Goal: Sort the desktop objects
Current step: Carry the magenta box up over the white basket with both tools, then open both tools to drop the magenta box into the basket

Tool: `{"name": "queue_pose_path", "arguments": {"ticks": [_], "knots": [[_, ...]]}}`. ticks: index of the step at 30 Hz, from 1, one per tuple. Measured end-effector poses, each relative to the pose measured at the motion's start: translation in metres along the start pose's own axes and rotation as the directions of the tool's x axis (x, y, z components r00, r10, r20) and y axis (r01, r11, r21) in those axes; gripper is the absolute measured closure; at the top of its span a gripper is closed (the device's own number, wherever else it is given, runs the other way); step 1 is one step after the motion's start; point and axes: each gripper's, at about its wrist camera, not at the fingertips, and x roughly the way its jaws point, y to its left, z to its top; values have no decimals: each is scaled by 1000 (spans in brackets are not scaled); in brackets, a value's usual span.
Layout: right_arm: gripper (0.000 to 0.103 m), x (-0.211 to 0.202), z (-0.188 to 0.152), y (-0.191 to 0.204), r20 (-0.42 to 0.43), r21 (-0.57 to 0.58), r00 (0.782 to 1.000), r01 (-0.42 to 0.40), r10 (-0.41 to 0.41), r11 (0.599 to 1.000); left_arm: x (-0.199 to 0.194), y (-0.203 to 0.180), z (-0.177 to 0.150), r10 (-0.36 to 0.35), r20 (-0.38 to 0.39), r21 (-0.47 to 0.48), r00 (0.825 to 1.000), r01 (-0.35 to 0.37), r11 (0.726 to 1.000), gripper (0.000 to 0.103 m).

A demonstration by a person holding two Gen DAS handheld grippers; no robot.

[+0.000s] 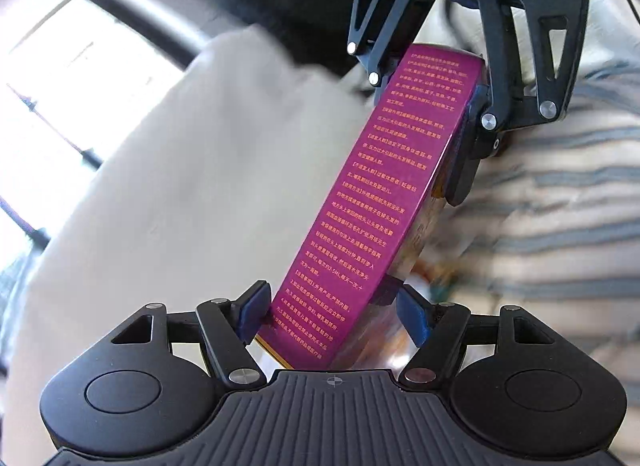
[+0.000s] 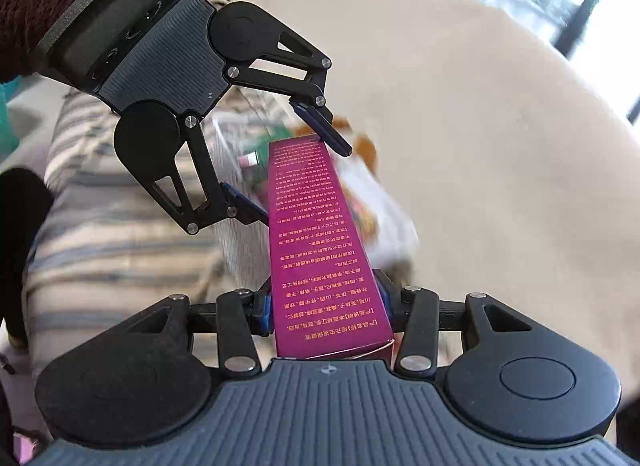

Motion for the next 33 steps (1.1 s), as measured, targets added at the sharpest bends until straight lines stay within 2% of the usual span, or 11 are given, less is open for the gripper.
{"name": "queue_pose_path", "arguments": {"ticks": [6,10,15,20,24,28,31,33], "knots": [[52,75,49,2,43,-71,996,-75,78,995,9,33,-62,53,-118,-69,992,-61,996,32],[52,117,59,-3,44,-84,992,-117,121,990,25,44,-96,47,-150,-111,988,-64,992,32],[51,150,61,-8,22,-76,985,-169,171,983,46,46,-119,12,-159,-147,987,-36,989,31],[43,157,53,-14,44,-5,983,-179,179,984,54,56,-133,-24,-119,-241,993,-5,971,29],[33,160,51,-20,58,48,985,-163,160,986,51,64,-143,-21,-106,-308,994,-13,951,17],[30,149,49,-11,57,66,987,-155,152,986,47,56,-142,16,-119,-287,993,-50,957,6],[30,137,41,-18,61,82,987,-153,148,985,37,52,-142,35,-132,-256,991,-68,964,5],[29,129,35,-20,69,104,988,-148,141,984,30,53,-144,41,-136,-274,990,-77,959,5]]}}
